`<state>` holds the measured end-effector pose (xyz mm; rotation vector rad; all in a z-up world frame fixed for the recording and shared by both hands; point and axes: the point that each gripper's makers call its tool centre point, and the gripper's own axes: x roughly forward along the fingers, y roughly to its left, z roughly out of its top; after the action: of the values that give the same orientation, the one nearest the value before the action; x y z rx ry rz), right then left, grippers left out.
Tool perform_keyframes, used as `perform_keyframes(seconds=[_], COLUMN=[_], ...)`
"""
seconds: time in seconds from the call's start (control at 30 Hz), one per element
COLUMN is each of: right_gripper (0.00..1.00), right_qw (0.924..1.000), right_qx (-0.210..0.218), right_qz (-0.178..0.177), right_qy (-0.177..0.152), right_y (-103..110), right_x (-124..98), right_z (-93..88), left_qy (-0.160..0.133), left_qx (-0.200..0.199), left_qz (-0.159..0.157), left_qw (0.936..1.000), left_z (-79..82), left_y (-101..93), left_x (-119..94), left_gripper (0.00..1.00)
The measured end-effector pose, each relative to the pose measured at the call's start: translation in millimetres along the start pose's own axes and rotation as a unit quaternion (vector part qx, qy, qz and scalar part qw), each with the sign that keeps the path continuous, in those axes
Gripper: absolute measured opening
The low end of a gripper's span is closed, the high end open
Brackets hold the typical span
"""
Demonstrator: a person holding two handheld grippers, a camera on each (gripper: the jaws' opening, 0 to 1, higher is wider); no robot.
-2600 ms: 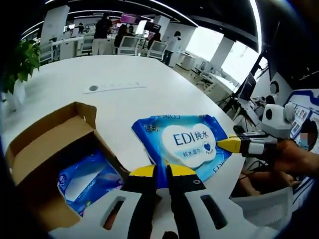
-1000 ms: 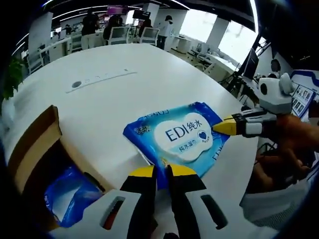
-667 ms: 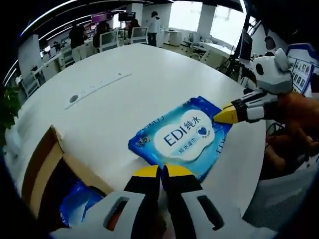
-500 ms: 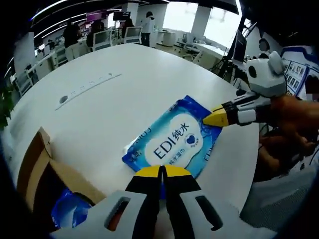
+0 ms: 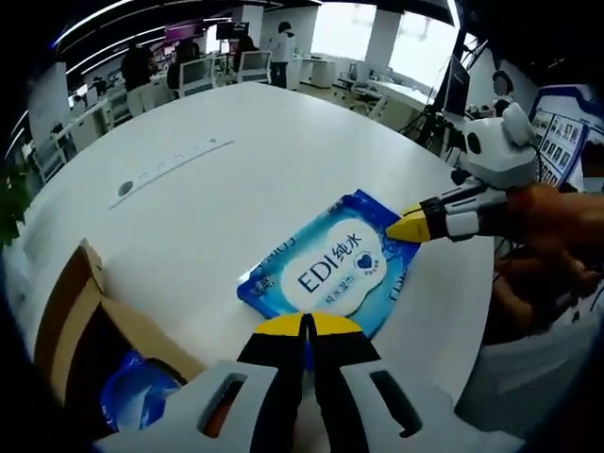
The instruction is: Operate the shoe box by opening the lid, removing the specified soft item, and placing it in the target area until the item is outside and the box remains undamaged.
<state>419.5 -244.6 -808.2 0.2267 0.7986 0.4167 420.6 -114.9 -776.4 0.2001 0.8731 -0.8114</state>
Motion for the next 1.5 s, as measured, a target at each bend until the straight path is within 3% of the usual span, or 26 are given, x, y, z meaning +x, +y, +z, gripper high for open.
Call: perform_keyframes(seconds=[0.27,0.47,0.67,0.97,1.33,1.5], right_gripper=[0.00,0.00,0.00,0.00,0.00,0.00], right_qw=[0.9996,0.9981,0.9975,0.9976,0.9949,0.9919], right_qx=[-0.001,0.009,-0.001,-0.041,-0.092,-0.114], right_qz=[-0.023,-0.041,-0.040,-0.017,0.031,0.053], right_qy=[-0.017,-0.045,-0.059,-0.053,-0.027,-0.018], right_y=[-2.3,-3.2,10.7,54.7,123.9,153.4], right_x=[-21.6,-44.1,-59.2,-57.1,-24.4,-6.3], right_z=[2.6,11.7,18.6,17.1,13.9,17.5], left_qy=[-0.030,-0.056,-0.074,-0.106,-0.127,-0.129], left_qx=[-0.017,-0.051,-0.080,-0.129,-0.184,-0.195], left_qz=[0.014,0.028,0.045,0.086,0.127,0.138], left_qw=[0.9993,0.9968,0.9930,0.9823,0.9664,0.9624], left_z=[-0.6,-14.0,-33.2,-64.6,-112.1,-127.1], left_y=[9.6,19.0,34.0,70.8,104.0,117.1], left_x=[-23.5,-48.0,-77.4,-121.3,-161.2,-172.5], left_gripper=[0.00,0.00,0.00,0.00,0.00,0.00])
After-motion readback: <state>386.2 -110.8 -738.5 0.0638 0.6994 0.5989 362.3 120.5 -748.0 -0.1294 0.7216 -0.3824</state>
